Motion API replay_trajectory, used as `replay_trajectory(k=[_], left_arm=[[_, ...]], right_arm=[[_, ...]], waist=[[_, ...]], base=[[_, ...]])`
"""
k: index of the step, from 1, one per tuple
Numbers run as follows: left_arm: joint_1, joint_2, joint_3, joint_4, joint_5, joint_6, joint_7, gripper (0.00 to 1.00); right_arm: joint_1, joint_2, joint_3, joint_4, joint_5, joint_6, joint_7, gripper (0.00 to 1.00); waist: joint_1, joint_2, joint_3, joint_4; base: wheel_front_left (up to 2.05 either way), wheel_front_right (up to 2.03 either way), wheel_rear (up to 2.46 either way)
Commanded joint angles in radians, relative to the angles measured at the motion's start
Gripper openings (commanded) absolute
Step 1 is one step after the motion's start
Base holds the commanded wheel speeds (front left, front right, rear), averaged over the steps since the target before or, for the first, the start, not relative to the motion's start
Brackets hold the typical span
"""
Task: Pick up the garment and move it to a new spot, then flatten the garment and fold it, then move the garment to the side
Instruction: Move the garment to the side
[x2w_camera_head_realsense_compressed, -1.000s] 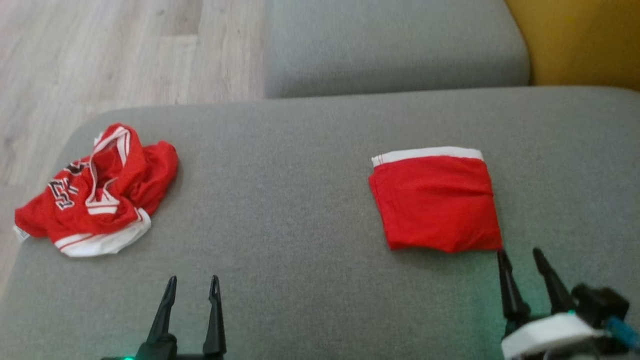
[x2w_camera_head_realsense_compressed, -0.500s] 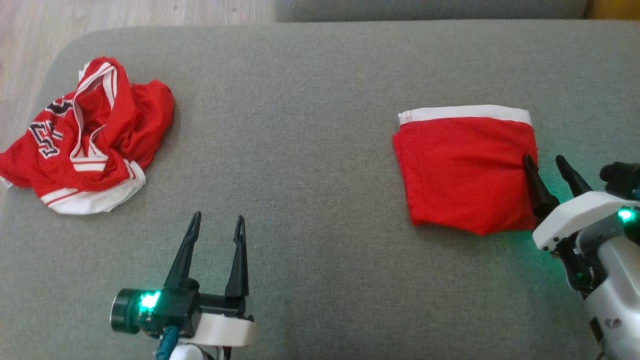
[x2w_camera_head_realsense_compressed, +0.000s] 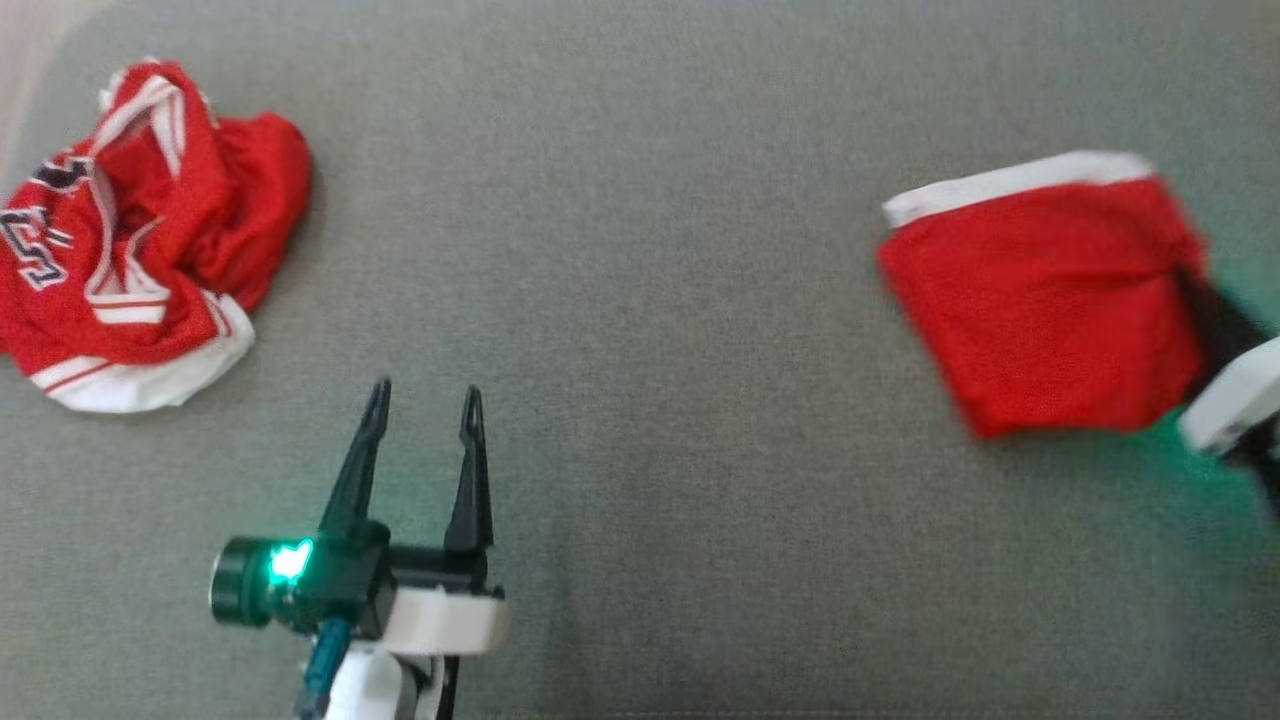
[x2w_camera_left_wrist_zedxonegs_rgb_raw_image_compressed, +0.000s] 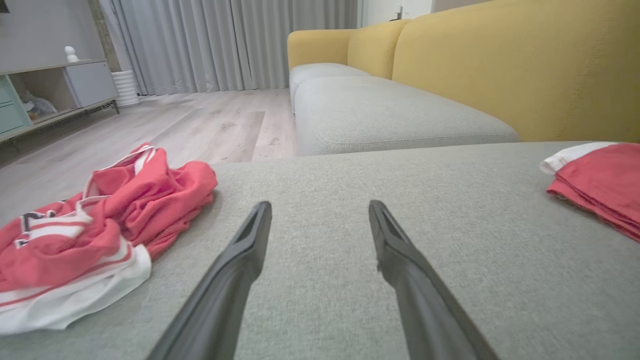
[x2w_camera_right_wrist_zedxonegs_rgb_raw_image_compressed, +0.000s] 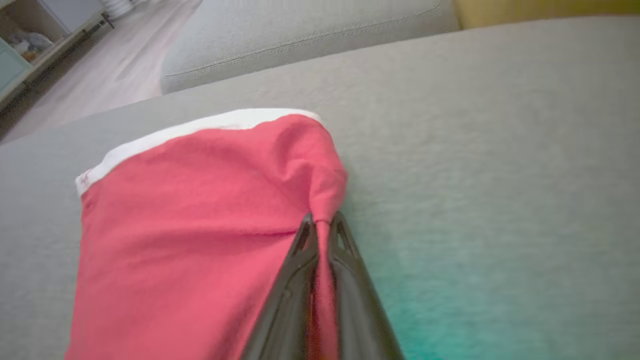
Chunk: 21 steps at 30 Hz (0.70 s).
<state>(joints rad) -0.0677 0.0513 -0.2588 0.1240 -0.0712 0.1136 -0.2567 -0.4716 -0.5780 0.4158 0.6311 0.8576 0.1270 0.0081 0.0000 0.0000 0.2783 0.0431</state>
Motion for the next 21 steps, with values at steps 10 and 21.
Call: replay_trajectory(k=[10,21], left_arm=[[-0.160,-0.001,-0.006,-0.058,-0.005,-0.019,-0.005,1.00],[-0.266,-0.001,-0.061,-0.066,-0.026,-0.011,-0.005,1.00]], right_arm=[[-0.112,-0.295,-0.073,0.027,-0.025,0.004,0.013,0.00],[-0.110,-0.449,-0.231,0.064,-0.108,0.004,0.005,0.00]], waist=[[0.0000,0.0000,0.204,-0.054],[0.0000,0.0000,0.299,-0.059]], base=[[0.00,0.00,0.00],[0.00,0.00,0.00]])
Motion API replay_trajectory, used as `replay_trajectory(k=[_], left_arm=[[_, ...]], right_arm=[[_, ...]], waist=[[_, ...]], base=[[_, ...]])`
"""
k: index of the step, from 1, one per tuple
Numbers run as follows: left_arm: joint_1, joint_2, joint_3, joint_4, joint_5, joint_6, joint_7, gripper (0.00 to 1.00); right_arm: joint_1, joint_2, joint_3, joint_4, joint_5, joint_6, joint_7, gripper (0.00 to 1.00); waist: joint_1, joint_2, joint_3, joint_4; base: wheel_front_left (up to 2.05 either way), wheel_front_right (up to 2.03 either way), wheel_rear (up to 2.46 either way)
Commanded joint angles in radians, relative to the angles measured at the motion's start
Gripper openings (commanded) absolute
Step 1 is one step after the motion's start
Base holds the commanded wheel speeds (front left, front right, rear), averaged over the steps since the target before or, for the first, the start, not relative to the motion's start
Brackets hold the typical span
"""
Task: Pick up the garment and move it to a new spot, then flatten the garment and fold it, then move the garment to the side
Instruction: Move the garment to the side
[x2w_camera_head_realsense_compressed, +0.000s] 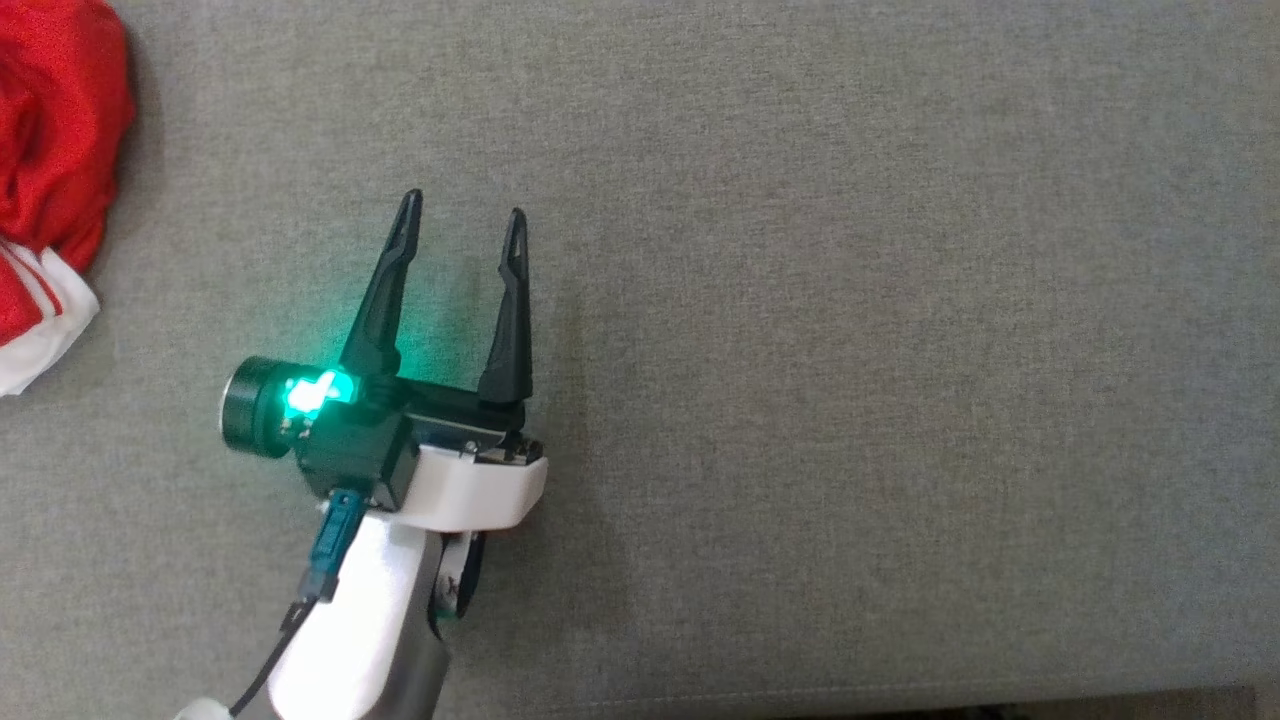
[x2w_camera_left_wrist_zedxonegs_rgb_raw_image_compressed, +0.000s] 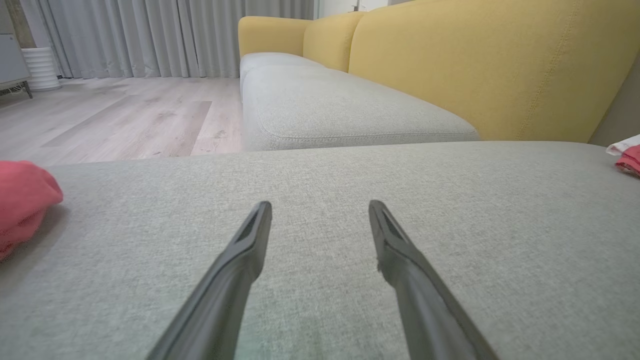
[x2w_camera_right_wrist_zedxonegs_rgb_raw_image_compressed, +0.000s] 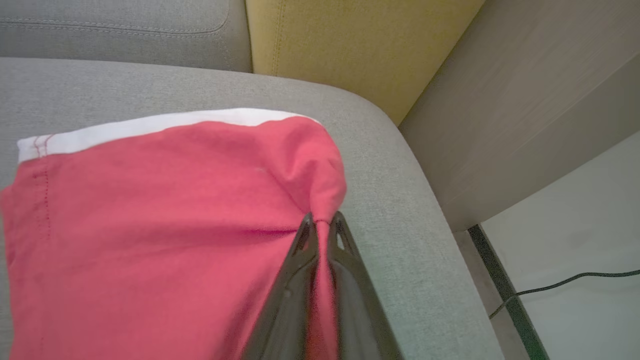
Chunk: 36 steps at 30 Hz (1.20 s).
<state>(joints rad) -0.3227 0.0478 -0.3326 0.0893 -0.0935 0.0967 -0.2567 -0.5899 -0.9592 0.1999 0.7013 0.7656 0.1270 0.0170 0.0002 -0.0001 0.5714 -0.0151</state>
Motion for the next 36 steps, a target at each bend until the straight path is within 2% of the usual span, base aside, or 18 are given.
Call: replay_trajectory(k=[1,2,3,6,9,10,13,18,23,28,29,30,31,36], left_arm=[[-0.016,0.002,0.009,-0.027,-0.006,0.007,-0.005,1.00],[-0.019,0.002,0.006,-0.022,-0.009,0.007,-0.005,1.00],[-0.022,0.002,0.003,-0.018,-0.012,0.006,-0.005,1.00],[-0.017,0.002,0.002,-0.009,-0.018,0.011,-0.005,1.00],[0.009,0.002,0.012,0.005,-0.022,0.020,-0.005,1.00],[0.009,0.002,0.012,0.005,-0.022,0.020,-0.005,1.00],[0.060,0.002,0.027,0.026,-0.025,0.025,-0.005,1.00],[0.159,0.002,0.058,0.068,-0.035,0.031,-0.005,1.00],[0.238,0.002,0.087,0.111,-0.034,0.027,-0.005,1.00],[0.284,0.002,0.129,0.140,-0.041,0.036,-0.005,1.00],[0.292,0.002,0.136,0.143,-0.039,0.038,-0.005,1.00],[0.309,0.002,0.151,0.144,-0.035,0.038,-0.005,1.00],[0.318,0.002,0.156,0.145,-0.033,0.036,-0.005,1.00],[0.365,0.004,0.178,0.154,-0.007,0.027,-0.005,1.00]], right_arm=[[0.007,-0.068,-0.029,-0.003,-0.032,0.004,0.000,0.00],[0.005,-0.066,-0.043,0.002,-0.051,0.004,0.002,0.29],[0.000,-0.062,-0.057,0.006,-0.077,0.004,0.000,1.00],[-0.010,-0.019,-0.088,0.010,-0.156,0.004,0.004,1.00],[-0.008,0.064,-0.108,0.001,-0.218,0.004,0.011,1.00],[-0.008,0.064,-0.108,0.001,-0.218,0.004,0.011,1.00],[0.021,0.174,-0.101,-0.009,-0.272,0.004,0.008,1.00],[0.126,0.372,-0.057,-0.026,-0.297,0.004,-0.044,1.00],[0.240,0.535,0.035,-0.037,-0.293,0.004,-0.172,1.00],[0.338,0.685,0.112,-0.058,-0.308,0.004,-0.272,1.00],[0.356,0.711,0.116,-0.070,-0.317,0.004,-0.276,1.00],[0.396,0.759,0.087,-0.146,-0.353,0.004,-0.278,1.00],[0.423,0.781,0.074,-0.193,-0.379,0.004,-0.278,1.00],[0.561,0.857,0.002,-0.372,-0.486,0.004,-0.278,1.00]], waist=[[-0.0002,0.0001,0.004,0.001],[-0.0002,0.0001,0.001,0.003],[-0.0002,0.0001,-0.007,0.007],[-0.0002,0.0001,-0.050,0.022],[-0.0002,0.0001,-0.123,0.034],[-0.0002,0.0001,-0.123,0.034],[-0.0002,0.0001,-0.223,0.043],[-0.0002,0.0001,-0.400,0.059],[-0.0002,0.0001,-0.546,0.073],[-0.0002,0.0001,-0.625,0.072],[-0.0002,0.0001,-0.638,0.069],[-0.0002,0.0001,-0.658,0.062],[-0.0002,0.0001,-0.667,0.060],[-0.0002,0.0001,-0.704,0.051]], base=[[0.00,0.00,0.00],[0.00,0.00,0.00],[0.00,0.00,0.00],[0.00,0.00,0.00],[0.00,0.00,0.00],[0.00,0.00,0.00],[0.00,0.00,0.00],[0.00,0.00,0.00],[0.00,0.00,0.00],[0.00,0.00,0.00],[0.00,0.00,0.00],[0.00,0.00,0.00],[0.00,0.00,0.00],[0.00,0.00,0.00]])
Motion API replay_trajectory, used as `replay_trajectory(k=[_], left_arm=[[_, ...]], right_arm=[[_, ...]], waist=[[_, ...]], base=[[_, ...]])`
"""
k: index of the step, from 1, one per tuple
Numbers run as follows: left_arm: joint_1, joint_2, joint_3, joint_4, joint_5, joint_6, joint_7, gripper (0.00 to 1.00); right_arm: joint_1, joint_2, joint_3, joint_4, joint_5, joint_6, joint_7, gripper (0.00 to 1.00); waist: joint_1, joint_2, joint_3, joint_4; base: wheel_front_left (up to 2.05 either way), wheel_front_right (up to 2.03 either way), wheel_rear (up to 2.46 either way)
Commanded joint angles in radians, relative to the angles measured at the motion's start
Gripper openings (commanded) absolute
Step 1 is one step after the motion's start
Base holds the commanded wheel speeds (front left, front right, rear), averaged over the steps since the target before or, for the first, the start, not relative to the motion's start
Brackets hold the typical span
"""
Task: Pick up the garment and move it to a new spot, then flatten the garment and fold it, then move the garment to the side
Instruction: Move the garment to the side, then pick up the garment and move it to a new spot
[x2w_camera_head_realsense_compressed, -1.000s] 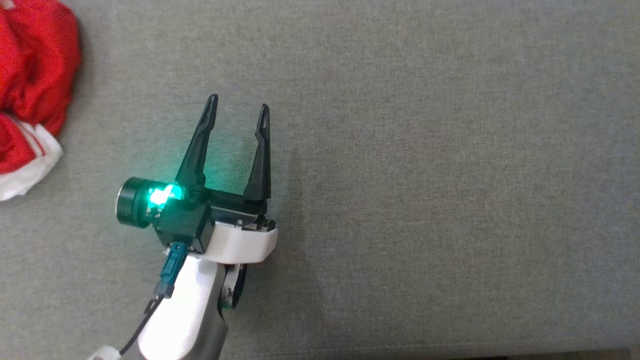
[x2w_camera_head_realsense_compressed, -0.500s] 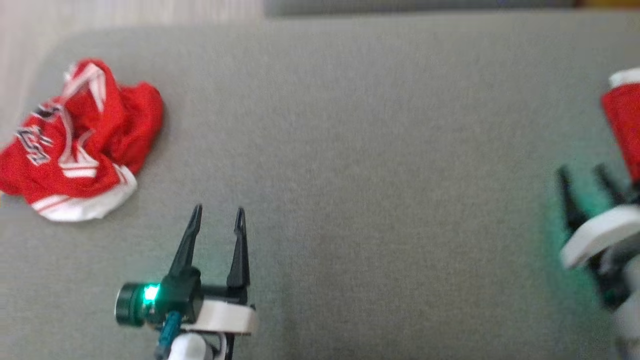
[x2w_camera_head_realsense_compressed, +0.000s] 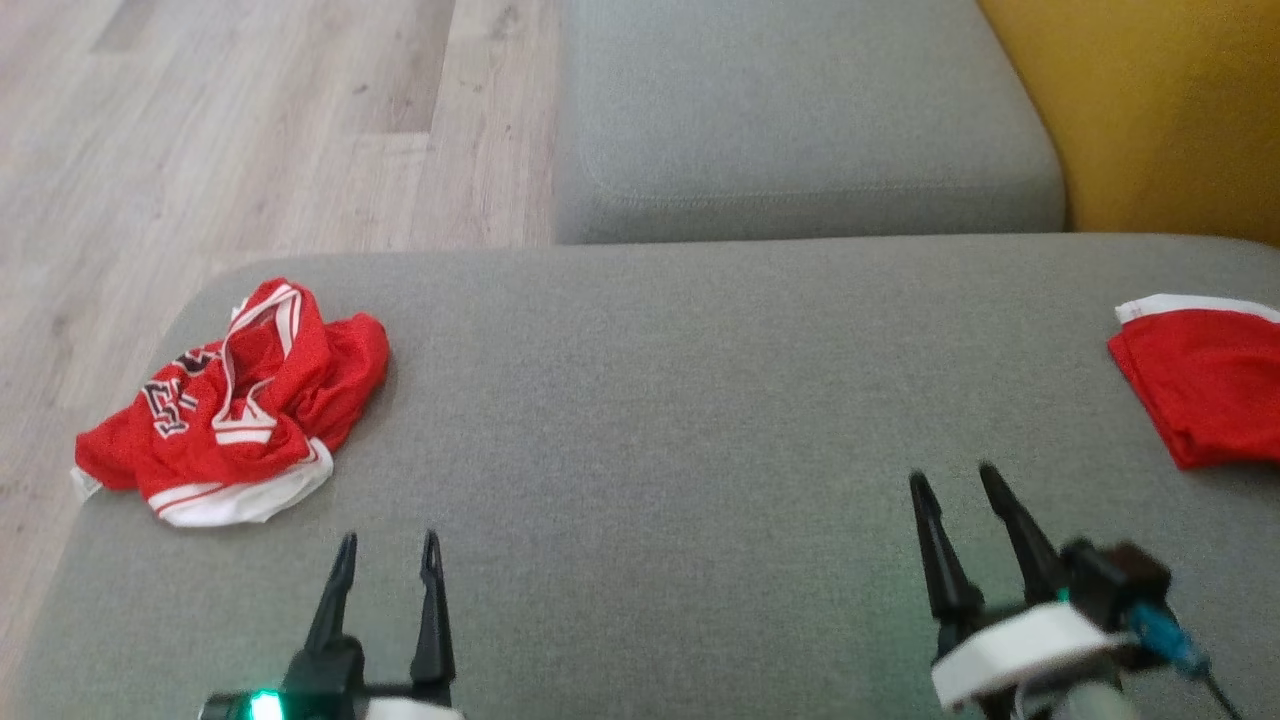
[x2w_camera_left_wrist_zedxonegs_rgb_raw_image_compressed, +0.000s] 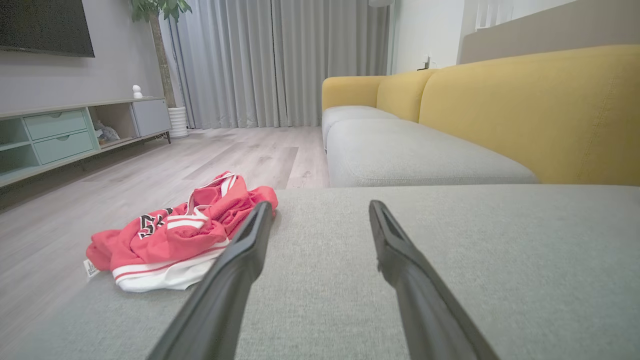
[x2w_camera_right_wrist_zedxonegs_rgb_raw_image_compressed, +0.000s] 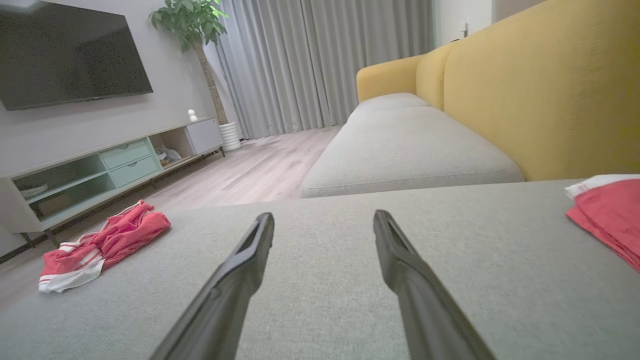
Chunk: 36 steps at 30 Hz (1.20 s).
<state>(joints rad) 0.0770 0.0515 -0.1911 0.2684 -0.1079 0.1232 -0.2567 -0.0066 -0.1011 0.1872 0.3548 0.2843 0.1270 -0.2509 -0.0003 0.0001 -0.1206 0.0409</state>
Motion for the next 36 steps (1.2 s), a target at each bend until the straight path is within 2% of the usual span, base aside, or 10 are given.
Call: replay_trajectory(k=[1,6,13,25,30,36], left_arm=[[-0.027,0.000,0.041,-0.022,0.012,0.000,-0.005,1.00],[-0.001,0.001,0.058,-0.009,0.026,-0.014,-0.005,1.00],[0.008,0.000,0.063,0.000,0.036,-0.029,-0.005,1.00],[0.004,-0.001,0.062,0.009,0.050,-0.031,-0.005,1.00],[-0.009,0.002,0.072,0.006,0.056,-0.028,-0.005,1.00],[-0.017,0.025,0.086,-0.022,0.079,-0.022,-0.005,1.00]], right_arm=[[-0.001,0.007,0.005,-0.041,-0.017,0.004,-0.011,1.00],[0.058,0.032,-0.025,-0.082,-0.059,0.004,-0.011,1.00],[0.070,0.044,-0.038,-0.076,-0.083,0.004,-0.011,1.00],[0.088,0.050,-0.059,-0.070,-0.082,0.004,-0.011,1.00],[0.092,0.051,-0.059,-0.069,-0.061,0.004,-0.011,1.00],[0.089,0.051,-0.062,-0.074,-0.041,0.004,-0.011,1.00]], waist=[[0.0003,-0.0001,-0.019,-0.006],[0.0003,-0.0001,-0.037,-0.006],[0.0003,-0.0001,-0.042,-0.006],[0.0003,-0.0001,-0.042,0.005],[0.0003,-0.0001,-0.031,0.071],[0.0003,-0.0001,-0.012,0.214]], base=[[0.00,0.00,0.00],[0.00,0.00,0.00],[0.00,0.00,0.00],[0.00,0.00,0.00],[0.00,0.00,0.00],[0.00,0.00,0.00]])
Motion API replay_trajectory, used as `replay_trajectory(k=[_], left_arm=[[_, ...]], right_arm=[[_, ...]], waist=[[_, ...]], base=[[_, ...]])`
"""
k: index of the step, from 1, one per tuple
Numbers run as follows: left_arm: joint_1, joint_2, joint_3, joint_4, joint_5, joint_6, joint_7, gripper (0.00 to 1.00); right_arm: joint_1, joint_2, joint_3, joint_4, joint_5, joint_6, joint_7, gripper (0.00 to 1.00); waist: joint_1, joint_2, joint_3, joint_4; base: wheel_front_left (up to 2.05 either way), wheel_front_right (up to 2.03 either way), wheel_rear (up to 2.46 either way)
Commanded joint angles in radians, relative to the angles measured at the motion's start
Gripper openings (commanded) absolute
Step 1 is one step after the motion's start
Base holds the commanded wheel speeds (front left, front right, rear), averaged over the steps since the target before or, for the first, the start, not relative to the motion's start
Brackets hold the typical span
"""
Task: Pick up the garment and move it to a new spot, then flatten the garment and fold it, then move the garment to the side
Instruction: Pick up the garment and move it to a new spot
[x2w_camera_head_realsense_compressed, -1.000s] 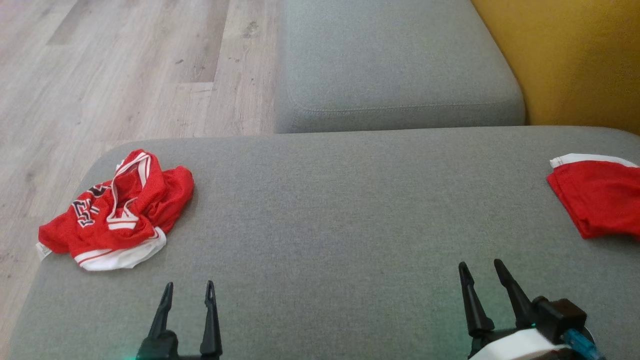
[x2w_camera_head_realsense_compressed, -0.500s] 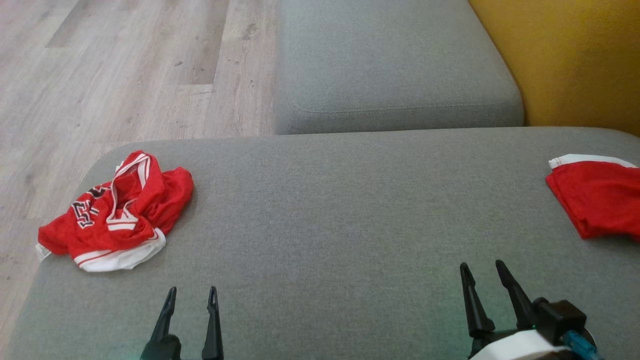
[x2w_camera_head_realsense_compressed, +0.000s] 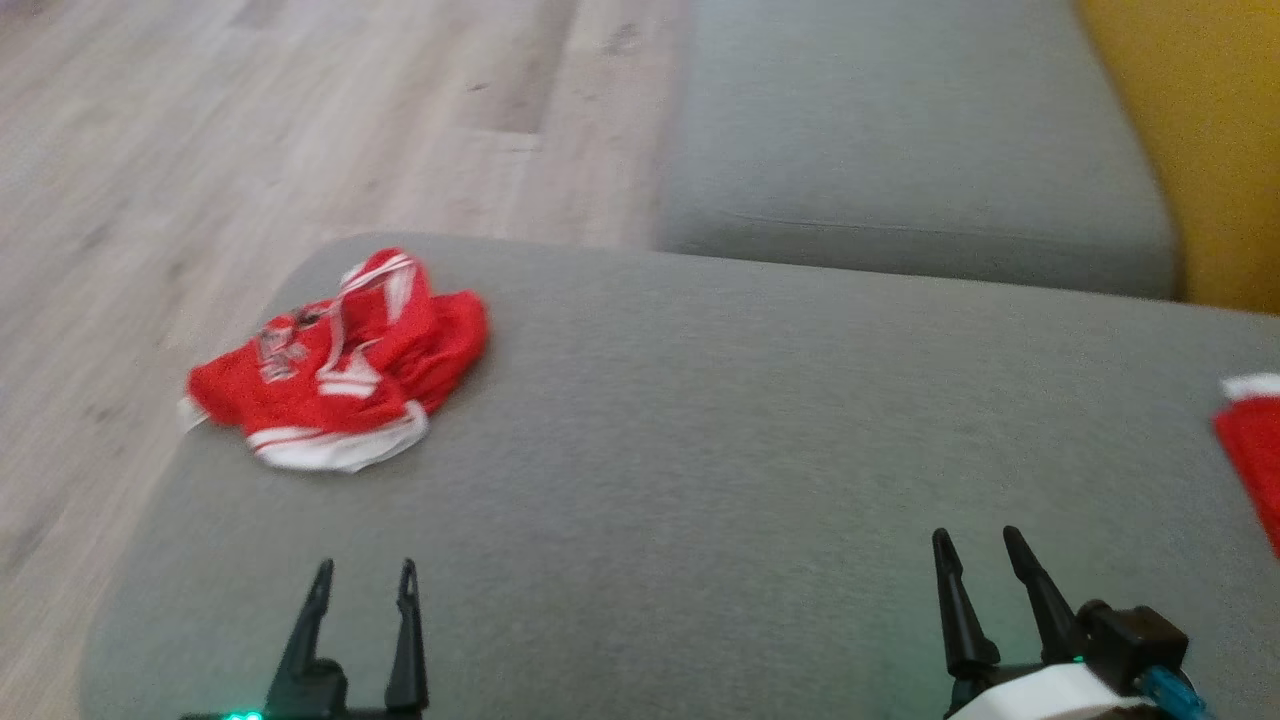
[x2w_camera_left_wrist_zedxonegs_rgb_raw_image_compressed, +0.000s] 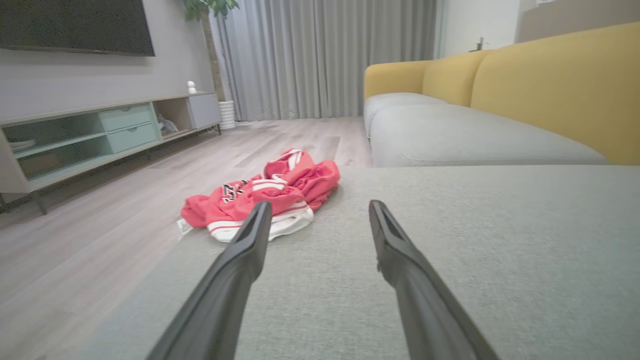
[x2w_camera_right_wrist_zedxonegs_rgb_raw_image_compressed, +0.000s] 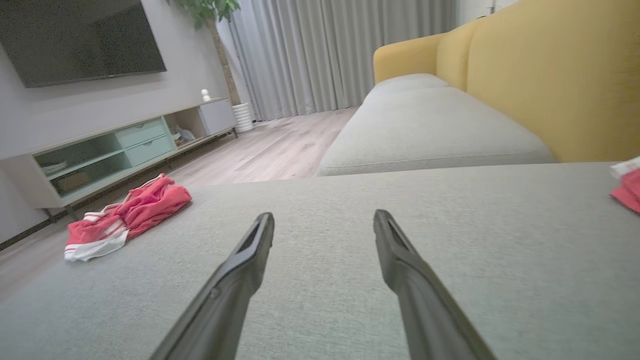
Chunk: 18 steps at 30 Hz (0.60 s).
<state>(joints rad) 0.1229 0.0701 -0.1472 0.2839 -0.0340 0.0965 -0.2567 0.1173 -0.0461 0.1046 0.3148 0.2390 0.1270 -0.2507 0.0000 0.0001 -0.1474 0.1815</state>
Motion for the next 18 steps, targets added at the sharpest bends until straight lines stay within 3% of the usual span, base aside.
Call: replay_trajectory(k=[1,6,11,18], left_arm=[[-0.065,0.009,0.045,-0.047,0.006,0.006,-0.005,1.00],[-0.065,0.016,0.075,-0.097,0.001,0.023,-0.005,1.00],[-0.063,0.015,0.125,-0.160,-0.010,0.052,-0.005,1.00],[-0.099,0.024,0.170,-0.192,-0.010,0.061,-0.005,1.00]], right_arm=[[-0.037,-0.004,0.020,-0.035,0.006,0.004,-0.011,1.00],[-0.056,-0.004,0.016,-0.038,0.018,0.004,-0.011,1.00],[-0.116,-0.004,0.026,-0.021,0.001,0.004,-0.011,1.00],[-0.136,-0.035,0.045,-0.006,-0.014,0.004,-0.011,1.00]], waist=[[0.0000,-0.0001,0.019,0.103],[0.0000,-0.0001,0.060,0.258],[0.0000,-0.0001,0.115,0.306],[0.0000,-0.0001,0.151,0.334]], base=[[0.00,0.00,0.00],[0.00,0.00,0.00],[0.00,0.00,0.00],[0.00,0.00,0.00]])
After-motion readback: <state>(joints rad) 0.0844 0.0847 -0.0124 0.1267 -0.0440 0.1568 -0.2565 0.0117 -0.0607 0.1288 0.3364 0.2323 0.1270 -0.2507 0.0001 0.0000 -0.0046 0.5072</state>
